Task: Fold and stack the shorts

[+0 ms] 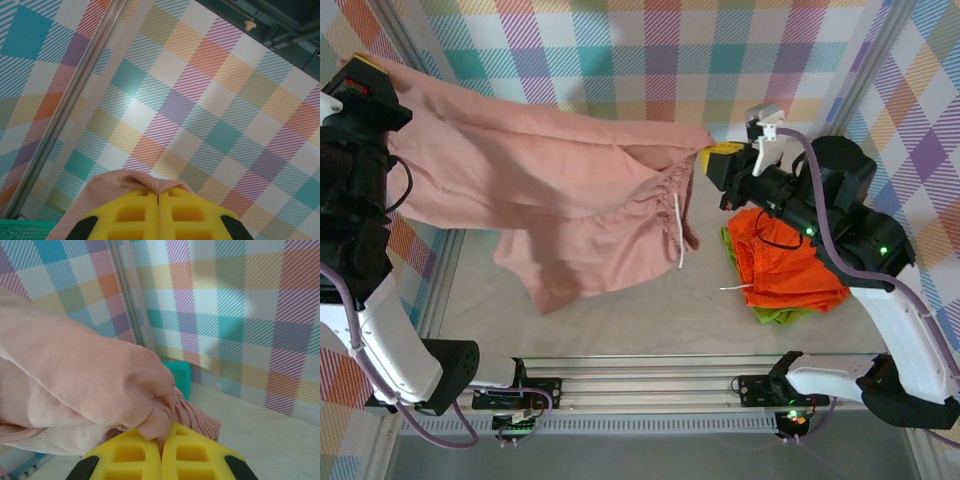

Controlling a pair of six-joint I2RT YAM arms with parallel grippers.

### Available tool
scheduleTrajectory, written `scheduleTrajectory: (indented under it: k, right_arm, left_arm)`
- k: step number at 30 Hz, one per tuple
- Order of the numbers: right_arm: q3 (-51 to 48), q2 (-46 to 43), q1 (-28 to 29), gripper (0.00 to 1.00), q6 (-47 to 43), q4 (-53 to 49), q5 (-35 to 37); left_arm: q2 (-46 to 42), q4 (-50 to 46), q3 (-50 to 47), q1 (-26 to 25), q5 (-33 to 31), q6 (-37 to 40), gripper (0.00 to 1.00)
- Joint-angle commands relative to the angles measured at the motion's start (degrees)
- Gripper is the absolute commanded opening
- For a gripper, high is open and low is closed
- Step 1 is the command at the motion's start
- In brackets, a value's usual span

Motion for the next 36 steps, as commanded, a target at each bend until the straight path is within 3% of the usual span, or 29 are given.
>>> scheduleTrajectory:
  k: [1, 5, 9, 11, 20, 29, 36]
  right_arm:
    - [-2.3, -0.1, 1.0, 0.00, 4.1, 1.4, 1.3]
    - [-9.2, 0.1, 1.1, 0.00, 5.9, -1.4, 12.6]
    - [-16.1, 1.8, 0.8, 0.00, 3.1, -2.1, 23.4]
    - [-19.7, 3.2, -0.8, 0.00, 0.8, 0.7, 24.8]
    - [-22.2, 17.7, -17.8, 0.00, 1.0, 11.1, 6.8]
    - [-15.0, 29.5, -23.2, 0.00, -1.0, 10.1, 1.8]
    - [-18.9, 27.0, -24.2, 0.02, -3.4, 12.3, -1.3]
  left_arm:
    - [5.1, -1.1, -0.4, 0.7, -0.4, 1.2, 0.00]
    - [11.7, -0.9, -3.1, 0.7, 4.5, -0.5, 0.00]
    - [16.0, 4.1, -11.7, 0.7, 10.0, -2.7, 0.00]
    - [17.3, 7.2, -16.2, 0.7, 11.9, -3.5, 0.00]
    - [21.3, 16.2, -30.5, 0.7, 15.9, -3.4, 0.00]
    - [24.2, 18.2, -30.9, 0.7, 20.7, -1.9, 0.00]
    - [12.8, 21.7, -42.6, 0.6, 22.2, -1.1, 0.00]
